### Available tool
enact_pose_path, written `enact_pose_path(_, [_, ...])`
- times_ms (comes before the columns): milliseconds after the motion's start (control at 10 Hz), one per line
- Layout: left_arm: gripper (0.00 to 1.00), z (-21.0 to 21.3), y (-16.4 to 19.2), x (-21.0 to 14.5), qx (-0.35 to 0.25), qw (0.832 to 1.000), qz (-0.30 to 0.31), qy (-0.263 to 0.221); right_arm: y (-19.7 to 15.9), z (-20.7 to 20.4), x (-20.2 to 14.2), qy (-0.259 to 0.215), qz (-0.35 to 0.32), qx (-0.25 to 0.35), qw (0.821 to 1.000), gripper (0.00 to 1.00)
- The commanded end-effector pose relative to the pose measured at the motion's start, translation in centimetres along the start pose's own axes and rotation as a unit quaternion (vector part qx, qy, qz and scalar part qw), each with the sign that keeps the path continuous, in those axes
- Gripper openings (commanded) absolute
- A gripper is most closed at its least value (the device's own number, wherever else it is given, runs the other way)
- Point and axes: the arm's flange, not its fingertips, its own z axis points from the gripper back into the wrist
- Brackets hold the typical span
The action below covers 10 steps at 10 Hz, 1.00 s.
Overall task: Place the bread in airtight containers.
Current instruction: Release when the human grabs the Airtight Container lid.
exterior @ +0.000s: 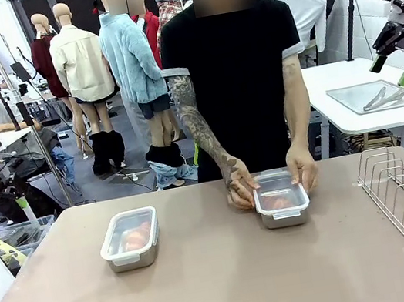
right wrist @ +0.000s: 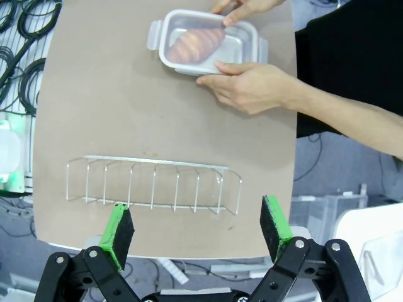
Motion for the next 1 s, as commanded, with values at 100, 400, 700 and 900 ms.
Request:
enact_pose_path(100, [1.00,0.09,0.05,-0.14,0.005,1.000,0.001,0.000,0.08,-0.09,0.04,0.004,0.001,0.001,1.000,1.00])
enact_pose_path(400, [1.00,0.09,0.05,-0.14,0.005,1.000,0.001,0.000,0.08,-0.09,0.04,0.004,0.001,0.001,1.000,1.00])
enact_pose_path(700, [1.00,0.09,0.05,-0.14,0.005,1.000,0.001,0.000,0.08,-0.09,0.04,0.004,0.001,0.001,1.000,1.00])
enact_pose_path(900, [1.00,0.09,0.05,-0.14,0.005,1.000,0.001,0.000,0.08,-0.09,0.04,0.004,0.001,0.001,1.000,1.00])
